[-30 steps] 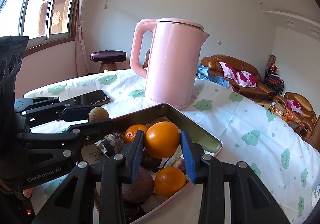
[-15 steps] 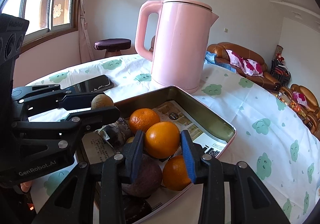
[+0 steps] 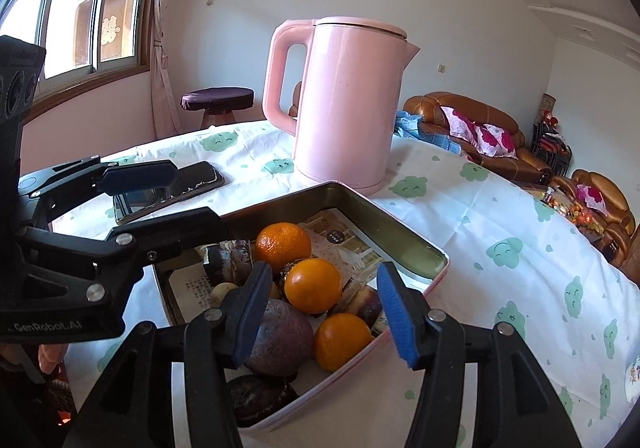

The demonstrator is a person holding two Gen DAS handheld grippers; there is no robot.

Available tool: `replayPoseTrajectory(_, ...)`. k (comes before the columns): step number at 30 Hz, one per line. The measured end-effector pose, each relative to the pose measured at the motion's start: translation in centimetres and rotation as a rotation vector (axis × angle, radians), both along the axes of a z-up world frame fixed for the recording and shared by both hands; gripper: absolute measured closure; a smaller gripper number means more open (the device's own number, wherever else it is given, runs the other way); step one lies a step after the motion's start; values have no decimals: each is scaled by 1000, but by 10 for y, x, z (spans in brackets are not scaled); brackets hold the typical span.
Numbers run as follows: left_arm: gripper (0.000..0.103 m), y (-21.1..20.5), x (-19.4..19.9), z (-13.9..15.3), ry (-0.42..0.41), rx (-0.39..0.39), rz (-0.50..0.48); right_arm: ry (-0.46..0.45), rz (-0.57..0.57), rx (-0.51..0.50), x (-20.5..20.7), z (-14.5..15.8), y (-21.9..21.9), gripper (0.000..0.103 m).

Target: Organize fruits

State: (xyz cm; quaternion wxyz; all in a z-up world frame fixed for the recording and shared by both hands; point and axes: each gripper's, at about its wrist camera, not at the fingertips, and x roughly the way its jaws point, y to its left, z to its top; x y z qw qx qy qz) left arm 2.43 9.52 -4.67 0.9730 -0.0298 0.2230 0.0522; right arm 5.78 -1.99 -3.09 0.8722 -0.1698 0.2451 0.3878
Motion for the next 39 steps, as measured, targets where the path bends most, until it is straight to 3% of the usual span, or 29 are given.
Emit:
replayPoseTrajectory(8,31,-11,-14,15,-65,22,-8,-76,-106,49,-13,17,-43,38)
replayPoseTrajectory(17,22,-31,-24,26,-114,46,-35,-100,-210,134,-17,34,-84,34)
replayPoseTrajectory(24,9,-38,-27,29,-132,65,-27,-116,-234,160,-21,37,-97,30)
replayPoseTrajectory(39,6,-41,-28,29,-131,74,-27,-125,-245,178,-25,38,-106,29)
